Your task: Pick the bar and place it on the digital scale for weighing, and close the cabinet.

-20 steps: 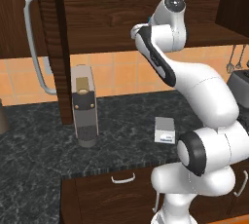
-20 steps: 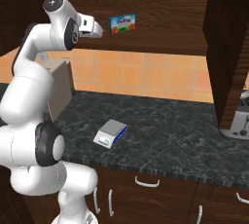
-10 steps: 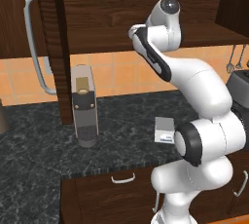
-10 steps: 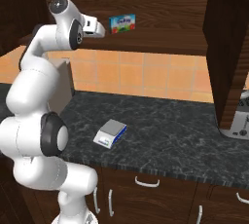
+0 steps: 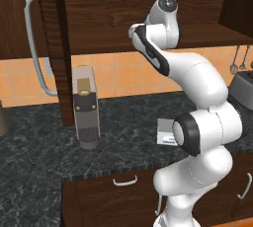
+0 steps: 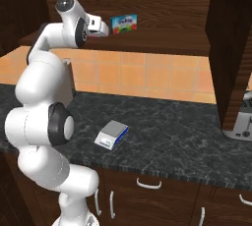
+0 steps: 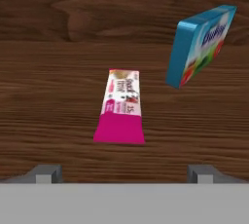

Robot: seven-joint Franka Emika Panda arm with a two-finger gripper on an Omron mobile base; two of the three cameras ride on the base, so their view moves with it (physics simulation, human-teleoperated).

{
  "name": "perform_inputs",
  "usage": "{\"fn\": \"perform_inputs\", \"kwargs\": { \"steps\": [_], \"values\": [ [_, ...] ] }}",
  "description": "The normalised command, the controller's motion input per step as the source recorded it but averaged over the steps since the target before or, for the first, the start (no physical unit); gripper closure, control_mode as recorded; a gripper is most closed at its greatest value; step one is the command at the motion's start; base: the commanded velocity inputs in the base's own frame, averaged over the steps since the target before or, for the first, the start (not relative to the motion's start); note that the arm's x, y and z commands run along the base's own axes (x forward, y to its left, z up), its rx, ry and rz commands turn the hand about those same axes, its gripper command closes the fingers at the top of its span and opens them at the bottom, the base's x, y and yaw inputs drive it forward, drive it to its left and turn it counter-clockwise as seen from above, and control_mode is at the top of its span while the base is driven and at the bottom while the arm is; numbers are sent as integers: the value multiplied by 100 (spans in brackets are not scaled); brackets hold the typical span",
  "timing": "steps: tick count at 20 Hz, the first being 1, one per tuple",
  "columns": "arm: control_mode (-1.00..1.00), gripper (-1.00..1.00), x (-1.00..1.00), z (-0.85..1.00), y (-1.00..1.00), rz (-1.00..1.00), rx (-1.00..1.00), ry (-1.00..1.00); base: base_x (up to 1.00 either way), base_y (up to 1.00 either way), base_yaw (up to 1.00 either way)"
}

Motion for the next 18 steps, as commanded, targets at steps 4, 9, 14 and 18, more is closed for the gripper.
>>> {"fn": "perform_inputs", "kwargs": {
  "steps": [4,9,14,18],
  "values": [
    [-100,-100,32,-1,3,0,0,0,0,0,0],
    [-100,-100,33,-10,1,0,0,0,0,0,0],
    [-100,-100,26,-18,6,0,0,0,0,0,0],
    [-100,-100,16,-11,0,0,0,5,0,0,0]
  ]
}}
